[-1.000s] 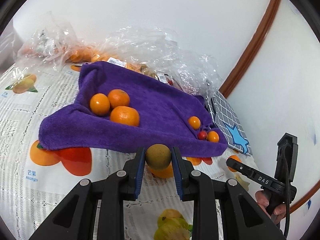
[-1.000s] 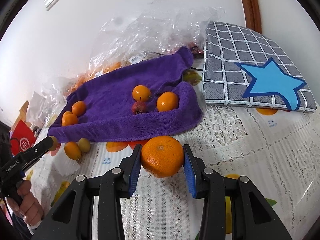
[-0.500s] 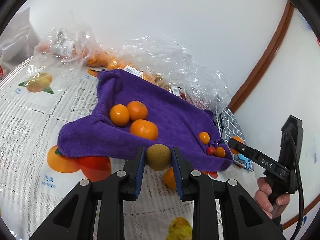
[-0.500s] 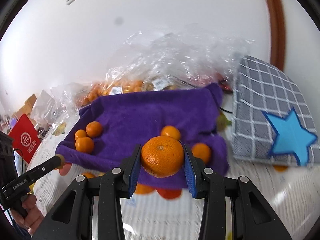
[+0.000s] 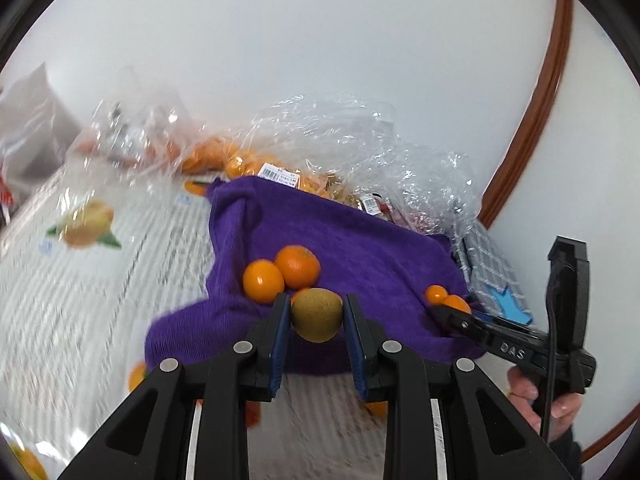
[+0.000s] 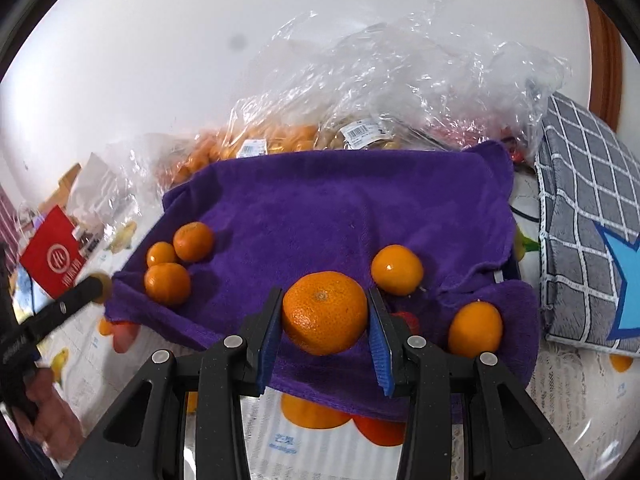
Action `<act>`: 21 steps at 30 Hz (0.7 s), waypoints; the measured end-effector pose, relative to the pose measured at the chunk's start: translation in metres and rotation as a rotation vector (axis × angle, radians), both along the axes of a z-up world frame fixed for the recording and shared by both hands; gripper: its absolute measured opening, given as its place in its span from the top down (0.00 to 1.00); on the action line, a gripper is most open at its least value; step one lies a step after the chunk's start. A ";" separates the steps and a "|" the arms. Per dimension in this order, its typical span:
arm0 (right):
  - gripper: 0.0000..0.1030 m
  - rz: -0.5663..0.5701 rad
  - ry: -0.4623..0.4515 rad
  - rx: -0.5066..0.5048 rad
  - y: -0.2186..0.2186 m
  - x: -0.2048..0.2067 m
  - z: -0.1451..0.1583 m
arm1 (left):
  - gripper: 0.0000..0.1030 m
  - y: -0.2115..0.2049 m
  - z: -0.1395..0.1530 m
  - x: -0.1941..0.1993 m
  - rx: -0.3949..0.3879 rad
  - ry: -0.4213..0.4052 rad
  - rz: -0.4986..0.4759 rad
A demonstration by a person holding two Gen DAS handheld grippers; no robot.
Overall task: Organize fruits
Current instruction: 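Lower the orange and the yellow-green fruit onto the towel and open both grippers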
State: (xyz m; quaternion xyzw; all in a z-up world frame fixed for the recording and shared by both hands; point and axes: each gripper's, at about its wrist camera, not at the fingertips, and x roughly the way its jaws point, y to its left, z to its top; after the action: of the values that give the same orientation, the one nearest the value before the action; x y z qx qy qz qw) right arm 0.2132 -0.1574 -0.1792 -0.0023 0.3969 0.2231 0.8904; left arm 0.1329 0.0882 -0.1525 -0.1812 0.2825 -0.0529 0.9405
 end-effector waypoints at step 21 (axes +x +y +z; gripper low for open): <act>0.54 -0.001 -0.008 0.005 -0.010 -0.009 0.004 | 0.75 -0.045 -0.006 0.102 0.180 0.253 -0.161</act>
State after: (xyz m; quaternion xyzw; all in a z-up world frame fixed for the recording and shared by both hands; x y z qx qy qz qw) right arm 0.2042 -0.1674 -0.1754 -0.0007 0.3927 0.2235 0.8921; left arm 0.2347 0.0429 -0.1587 -0.0782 0.4158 -0.0793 0.9026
